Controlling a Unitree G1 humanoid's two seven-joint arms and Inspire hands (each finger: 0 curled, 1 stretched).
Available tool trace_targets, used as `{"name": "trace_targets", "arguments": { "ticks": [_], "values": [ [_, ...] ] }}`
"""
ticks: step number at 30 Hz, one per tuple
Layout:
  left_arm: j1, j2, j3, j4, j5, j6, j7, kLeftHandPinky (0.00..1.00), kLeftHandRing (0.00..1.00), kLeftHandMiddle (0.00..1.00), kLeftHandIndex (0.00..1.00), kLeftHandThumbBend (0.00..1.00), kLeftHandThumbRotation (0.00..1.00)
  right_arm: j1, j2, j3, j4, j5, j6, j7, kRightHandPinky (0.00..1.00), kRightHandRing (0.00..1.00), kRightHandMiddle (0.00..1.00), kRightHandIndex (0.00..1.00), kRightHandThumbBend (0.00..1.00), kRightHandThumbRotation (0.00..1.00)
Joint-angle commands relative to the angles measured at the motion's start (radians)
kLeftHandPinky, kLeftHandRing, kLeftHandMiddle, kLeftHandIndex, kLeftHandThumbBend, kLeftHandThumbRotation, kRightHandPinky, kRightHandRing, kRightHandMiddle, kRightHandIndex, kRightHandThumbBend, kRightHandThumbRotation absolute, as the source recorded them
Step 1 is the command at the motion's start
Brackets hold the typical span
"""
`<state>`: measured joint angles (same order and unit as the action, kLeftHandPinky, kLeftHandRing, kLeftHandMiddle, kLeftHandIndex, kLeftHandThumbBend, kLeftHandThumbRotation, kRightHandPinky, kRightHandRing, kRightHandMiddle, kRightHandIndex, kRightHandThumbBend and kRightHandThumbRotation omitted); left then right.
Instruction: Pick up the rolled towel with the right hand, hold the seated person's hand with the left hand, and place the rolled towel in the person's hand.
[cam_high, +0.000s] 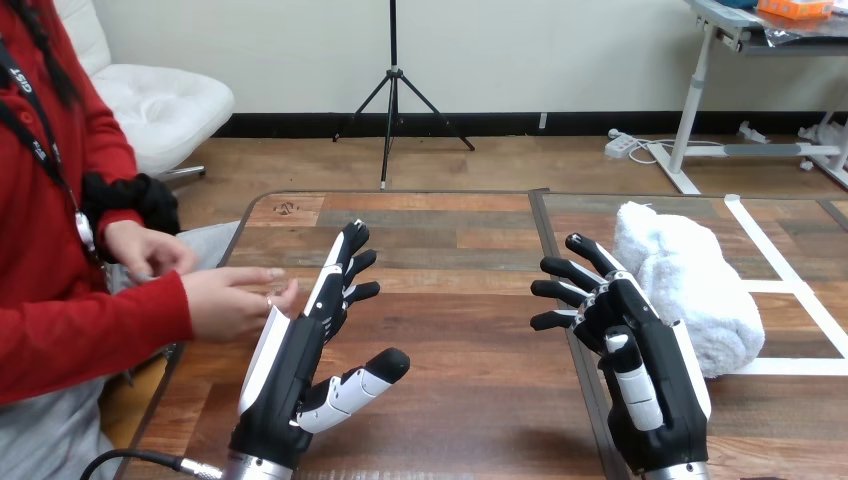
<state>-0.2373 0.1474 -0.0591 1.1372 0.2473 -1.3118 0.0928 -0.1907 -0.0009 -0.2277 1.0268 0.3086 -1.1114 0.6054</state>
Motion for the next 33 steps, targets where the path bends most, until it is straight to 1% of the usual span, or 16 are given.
{"name": "trace_targets", "arguments": {
  "ticks": [1, 9, 12, 24, 30, 33],
  "values": [
    [-0.04, 0.004, 0.008, -0.04, -0.009, -0.016, -0.002, 0.83, 0.93, 0.98, 0.99, 1.0, 0.82, -0.026, 0.003, 0.012, -0.054, 0.0, -0.013, -0.002, 0.57, 0.74, 0.8, 0.86, 1.0, 0.81],
    [-0.04, 0.005, 0.007, -0.037, -0.018, -0.022, -0.015, 0.83, 0.94, 0.98, 1.0, 1.0, 0.81, -0.031, 0.009, 0.01, -0.051, 0.011, -0.019, 0.005, 0.56, 0.73, 0.8, 0.86, 1.0, 0.8],
    [-0.04, 0.004, 0.007, -0.035, -0.021, -0.024, -0.019, 0.84, 0.94, 0.99, 1.0, 1.0, 0.79, -0.032, 0.01, 0.009, -0.048, 0.008, -0.022, 0.001, 0.56, 0.73, 0.79, 0.86, 1.0, 0.8],
    [-0.036, 0.003, 0.008, -0.035, -0.012, -0.02, -0.018, 0.84, 0.94, 0.98, 1.0, 1.0, 0.78, -0.031, 0.008, 0.006, -0.034, 0.014, -0.025, 0.012, 0.57, 0.73, 0.79, 0.85, 1.0, 0.8],
    [-0.033, 0.004, 0.007, -0.04, 0.001, -0.013, -0.009, 0.84, 0.94, 0.98, 1.0, 1.0, 0.79, -0.029, 0.008, 0.004, -0.036, 0.019, -0.021, 0.017, 0.57, 0.73, 0.78, 0.85, 1.0, 0.8],
    [-0.033, 0.001, 0.007, -0.04, -0.003, -0.014, -0.012, 0.83, 0.93, 0.98, 0.99, 1.0, 0.79, -0.025, 0.008, 0.006, -0.042, 0.012, -0.016, 0.007, 0.57, 0.73, 0.78, 0.85, 1.0, 0.8]
  ]
}}
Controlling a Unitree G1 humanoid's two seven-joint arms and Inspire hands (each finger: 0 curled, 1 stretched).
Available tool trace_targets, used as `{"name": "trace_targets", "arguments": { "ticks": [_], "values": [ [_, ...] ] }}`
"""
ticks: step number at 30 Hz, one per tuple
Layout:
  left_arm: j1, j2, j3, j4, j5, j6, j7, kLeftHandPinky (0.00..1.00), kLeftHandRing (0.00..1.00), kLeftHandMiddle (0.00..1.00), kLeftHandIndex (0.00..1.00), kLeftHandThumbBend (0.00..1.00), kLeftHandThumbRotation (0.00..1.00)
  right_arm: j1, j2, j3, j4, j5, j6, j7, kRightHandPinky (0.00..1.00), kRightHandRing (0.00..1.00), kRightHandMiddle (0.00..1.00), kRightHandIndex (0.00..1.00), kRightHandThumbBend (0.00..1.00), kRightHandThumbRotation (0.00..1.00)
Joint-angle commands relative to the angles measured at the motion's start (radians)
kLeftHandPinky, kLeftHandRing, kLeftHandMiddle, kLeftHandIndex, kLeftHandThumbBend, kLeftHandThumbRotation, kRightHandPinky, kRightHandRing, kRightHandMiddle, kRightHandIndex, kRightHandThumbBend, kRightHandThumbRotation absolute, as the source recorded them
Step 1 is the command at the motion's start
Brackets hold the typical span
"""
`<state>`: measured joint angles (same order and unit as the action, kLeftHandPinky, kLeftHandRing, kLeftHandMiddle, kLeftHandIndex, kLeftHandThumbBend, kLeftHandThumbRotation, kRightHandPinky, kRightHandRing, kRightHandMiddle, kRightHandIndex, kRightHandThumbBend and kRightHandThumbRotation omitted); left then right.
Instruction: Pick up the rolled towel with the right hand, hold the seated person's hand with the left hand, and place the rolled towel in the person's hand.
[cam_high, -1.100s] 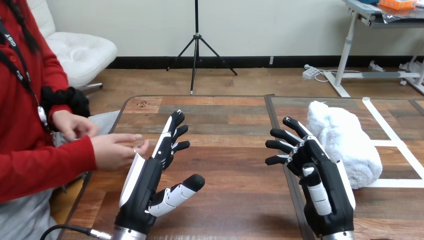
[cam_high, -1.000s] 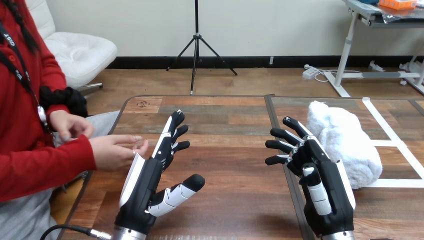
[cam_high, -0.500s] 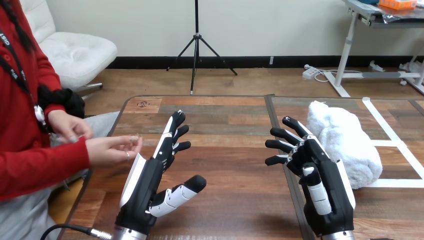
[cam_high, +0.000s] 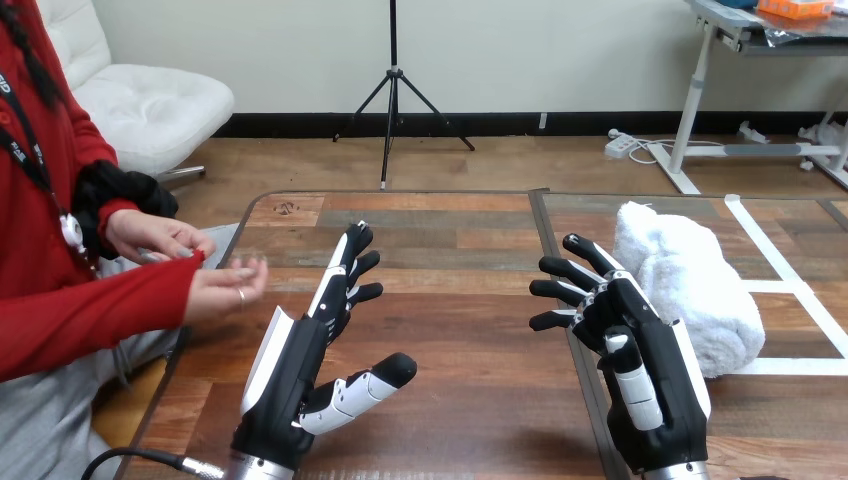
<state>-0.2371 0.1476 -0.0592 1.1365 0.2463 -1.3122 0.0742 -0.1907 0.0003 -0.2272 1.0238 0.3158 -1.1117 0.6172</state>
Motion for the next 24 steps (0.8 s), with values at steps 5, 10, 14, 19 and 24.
{"name": "trace_targets", "arguments": {
  "ticks": [5, 10, 14, 19, 24],
  "values": [
    [-0.033, -0.001, 0.007, -0.04, -0.002, -0.014, 0.008, 0.83, 0.93, 0.98, 0.99, 1.0, 0.8, -0.022, 0.006, 0.007, -0.045, -0.001, -0.01, -0.013, 0.57, 0.73, 0.78, 0.85, 1.0, 0.8],
    [-0.033, 0.0, 0.007, -0.043, 0.008, -0.012, 0.015, 0.83, 0.93, 0.98, 0.99, 1.0, 0.8, -0.028, 0.005, 0.007, -0.042, 0.007, -0.016, -0.003, 0.56, 0.73, 0.78, 0.85, 1.0, 0.8],
    [-0.033, -0.001, 0.006, -0.043, 0.009, -0.012, 0.015, 0.83, 0.93, 0.98, 0.99, 1.0, 0.8, -0.032, 0.005, 0.005, -0.041, 0.013, -0.016, 0.002, 0.56, 0.73, 0.79, 0.85, 1.0, 0.79],
    [-0.034, -0.002, 0.005, -0.043, 0.01, -0.012, 0.016, 0.83, 0.93, 0.98, 0.99, 1.0, 0.8, -0.037, 0.003, 0.004, -0.042, 0.016, -0.013, 0.009, 0.56, 0.73, 0.79, 0.85, 1.0, 0.79],
    [-0.033, -0.004, 0.006, -0.045, 0.012, -0.012, 0.018, 0.83, 0.93, 0.98, 0.99, 1.0, 0.8, -0.041, 0.0, 0.005, -0.045, 0.017, -0.013, 0.016, 0.56, 0.73, 0.79, 0.85, 1.0, 0.79]
  ]
}}
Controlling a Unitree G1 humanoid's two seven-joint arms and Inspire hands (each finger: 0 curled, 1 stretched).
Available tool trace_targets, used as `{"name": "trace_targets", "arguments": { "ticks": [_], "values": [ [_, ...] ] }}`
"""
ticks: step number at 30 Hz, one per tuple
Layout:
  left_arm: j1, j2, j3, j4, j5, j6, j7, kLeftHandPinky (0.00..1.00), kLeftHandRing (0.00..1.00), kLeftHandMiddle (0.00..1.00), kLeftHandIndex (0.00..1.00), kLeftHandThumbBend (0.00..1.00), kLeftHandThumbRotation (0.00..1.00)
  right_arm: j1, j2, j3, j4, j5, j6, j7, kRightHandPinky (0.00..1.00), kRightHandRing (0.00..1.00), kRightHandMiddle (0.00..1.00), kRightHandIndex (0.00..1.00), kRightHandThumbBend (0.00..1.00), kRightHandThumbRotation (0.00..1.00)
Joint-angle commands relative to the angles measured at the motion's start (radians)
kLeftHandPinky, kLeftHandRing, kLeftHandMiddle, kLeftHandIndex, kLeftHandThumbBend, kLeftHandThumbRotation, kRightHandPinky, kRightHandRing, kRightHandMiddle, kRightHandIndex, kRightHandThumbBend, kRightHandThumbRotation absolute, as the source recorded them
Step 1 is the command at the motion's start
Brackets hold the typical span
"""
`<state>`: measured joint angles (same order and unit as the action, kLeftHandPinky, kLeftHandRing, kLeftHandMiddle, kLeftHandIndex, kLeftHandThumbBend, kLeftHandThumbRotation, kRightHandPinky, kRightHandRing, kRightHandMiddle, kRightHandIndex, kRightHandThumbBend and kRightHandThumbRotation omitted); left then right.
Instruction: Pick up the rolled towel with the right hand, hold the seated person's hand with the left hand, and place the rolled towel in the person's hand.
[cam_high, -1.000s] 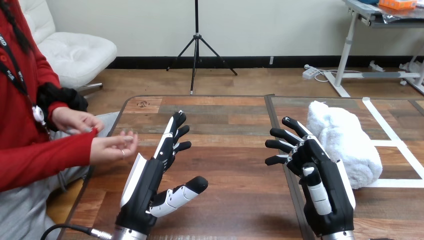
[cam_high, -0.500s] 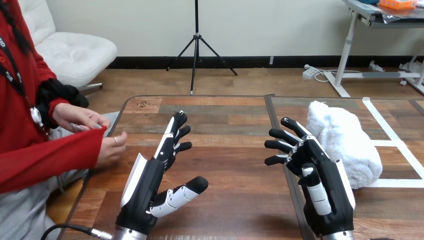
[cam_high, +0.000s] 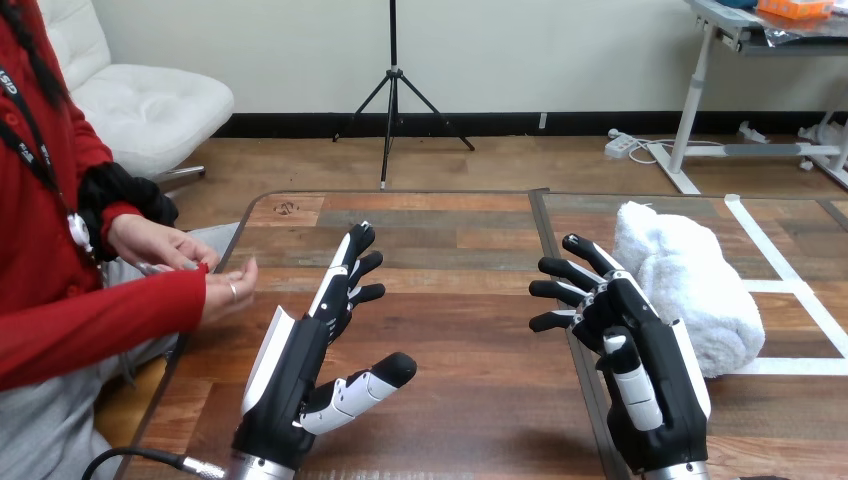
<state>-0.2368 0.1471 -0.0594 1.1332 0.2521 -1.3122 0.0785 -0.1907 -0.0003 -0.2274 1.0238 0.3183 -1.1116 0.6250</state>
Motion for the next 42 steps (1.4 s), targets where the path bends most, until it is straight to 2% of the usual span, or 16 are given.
{"name": "trace_targets", "arguments": {
  "ticks": [1, 8, 23, 32, 42],
  "values": [
    [-0.032, -0.004, 0.006, -0.043, 0.007, -0.011, 0.015, 0.83, 0.93, 0.98, 0.99, 1.0, 0.8, -0.041, 0.0, 0.006, -0.046, 0.014, -0.013, 0.008, 0.56, 0.74, 0.79, 0.85, 1.0, 0.79],
    [-0.03, -0.001, 0.005, -0.046, 0.006, -0.011, 0.014, 0.83, 0.93, 0.98, 0.99, 1.0, 0.79, -0.049, -0.005, 0.008, -0.051, 0.008, -0.018, 0.011, 0.57, 0.74, 0.79, 0.86, 1.0, 0.79],
    [-0.028, -0.002, 0.004, -0.042, 0.001, -0.008, 0.011, 0.83, 0.93, 0.98, 0.99, 1.0, 0.8, -0.064, -0.029, 0.02, -0.076, -0.032, -0.015, -0.026, 0.6, 0.74, 0.79, 0.87, 1.0, 0.79],
    [-0.034, -0.006, 0.002, -0.036, 0.002, -0.004, 0.009, 0.83, 0.93, 0.98, 0.98, 1.0, 0.8, -0.075, -0.047, 0.023, -0.122, -0.075, -0.005, -0.096, 0.6, 0.73, 0.78, 0.85, 1.0, 0.77],
    [-0.039, -0.008, 0.001, -0.041, 0.011, 0.005, 0.017, 0.83, 0.93, 0.98, 0.98, 1.0, 0.81, -0.092, -0.066, 0.02, -0.191, -0.125, 0.008, -0.197, 0.58, 0.71, 0.77, 0.84, 1.0, 0.74]
  ]
}}
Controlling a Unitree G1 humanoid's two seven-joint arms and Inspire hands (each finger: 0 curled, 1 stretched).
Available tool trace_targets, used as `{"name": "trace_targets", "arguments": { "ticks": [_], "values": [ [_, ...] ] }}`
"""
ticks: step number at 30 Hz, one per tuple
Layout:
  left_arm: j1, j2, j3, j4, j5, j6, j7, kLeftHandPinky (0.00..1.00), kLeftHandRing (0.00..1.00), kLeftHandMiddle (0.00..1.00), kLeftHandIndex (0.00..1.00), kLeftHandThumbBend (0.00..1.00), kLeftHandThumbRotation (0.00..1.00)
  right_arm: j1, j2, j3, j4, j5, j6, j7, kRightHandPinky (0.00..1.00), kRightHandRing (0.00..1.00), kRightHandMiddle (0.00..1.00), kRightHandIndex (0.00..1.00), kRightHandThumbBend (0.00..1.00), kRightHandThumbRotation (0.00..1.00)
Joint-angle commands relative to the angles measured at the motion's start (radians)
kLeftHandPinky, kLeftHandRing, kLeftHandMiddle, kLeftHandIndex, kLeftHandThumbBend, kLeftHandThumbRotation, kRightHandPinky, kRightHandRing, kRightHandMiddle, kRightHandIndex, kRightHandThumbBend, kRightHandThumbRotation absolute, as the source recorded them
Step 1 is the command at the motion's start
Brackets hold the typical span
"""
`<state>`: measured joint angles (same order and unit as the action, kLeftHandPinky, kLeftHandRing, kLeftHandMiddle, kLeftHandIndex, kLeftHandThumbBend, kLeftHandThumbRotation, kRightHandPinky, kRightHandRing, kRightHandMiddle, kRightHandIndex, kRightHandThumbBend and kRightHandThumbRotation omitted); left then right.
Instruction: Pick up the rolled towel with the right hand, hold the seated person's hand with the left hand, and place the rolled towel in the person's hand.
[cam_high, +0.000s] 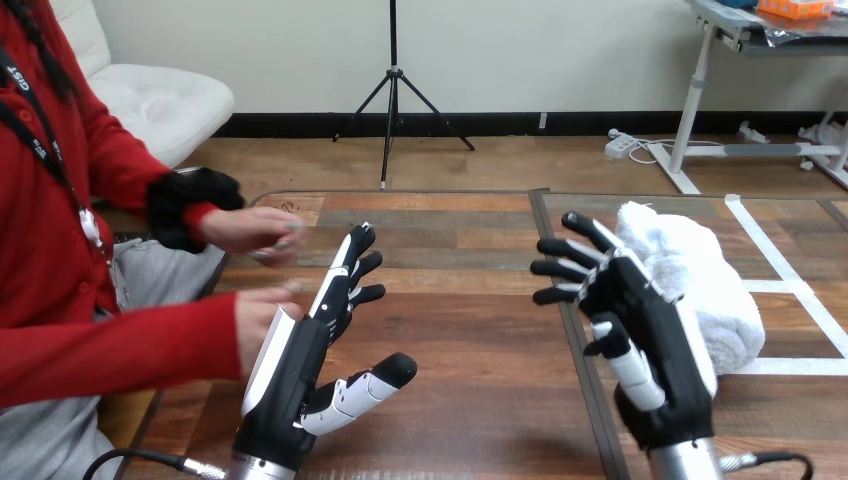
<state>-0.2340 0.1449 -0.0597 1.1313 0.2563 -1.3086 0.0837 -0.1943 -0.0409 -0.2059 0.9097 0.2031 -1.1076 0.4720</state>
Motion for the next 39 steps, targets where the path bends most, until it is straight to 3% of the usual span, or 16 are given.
{"name": "trace_targets", "arguments": {
  "ticks": [1, 8, 14, 39],
  "values": [
    [-0.042, -0.006, 0.001, -0.039, 0.008, 0.002, 0.012, 0.83, 0.93, 0.98, 0.98, 1.0, 0.81, -0.09, -0.028, -0.002, -0.083, -0.013, 0.006, -0.051, 0.58, 0.72, 0.77, 0.84, 1.0, 0.73],
    [-0.046, -0.008, 0.001, -0.039, 0.017, 0.003, 0.021, 0.83, 0.93, 0.98, 0.98, 1.0, 0.81, -0.102, -0.047, -0.003, -0.136, -0.017, 0.032, -0.095, 0.58, 0.72, 0.77, 0.83, 1.0, 0.7],
    [-0.046, -0.007, 0.002, -0.038, 0.036, 0.004, 0.037, 0.83, 0.93, 0.98, 0.99, 1.0, 0.82, -0.122, -0.076, -0.017, -0.181, -0.051, 0.047, -0.169, 0.55, 0.7, 0.75, 0.83, 1.0, 0.69],
    [-0.043, -0.012, -0.006, -0.03, 0.047, 0.021, 0.052, 0.82, 0.93, 0.98, 0.98, 1.0, 0.84, -0.185, -0.178, -0.042, -0.327, -0.05, 0.143, -0.287, 0.56, 0.72, 0.76, 0.84, 1.0, 0.7]
  ]
}}
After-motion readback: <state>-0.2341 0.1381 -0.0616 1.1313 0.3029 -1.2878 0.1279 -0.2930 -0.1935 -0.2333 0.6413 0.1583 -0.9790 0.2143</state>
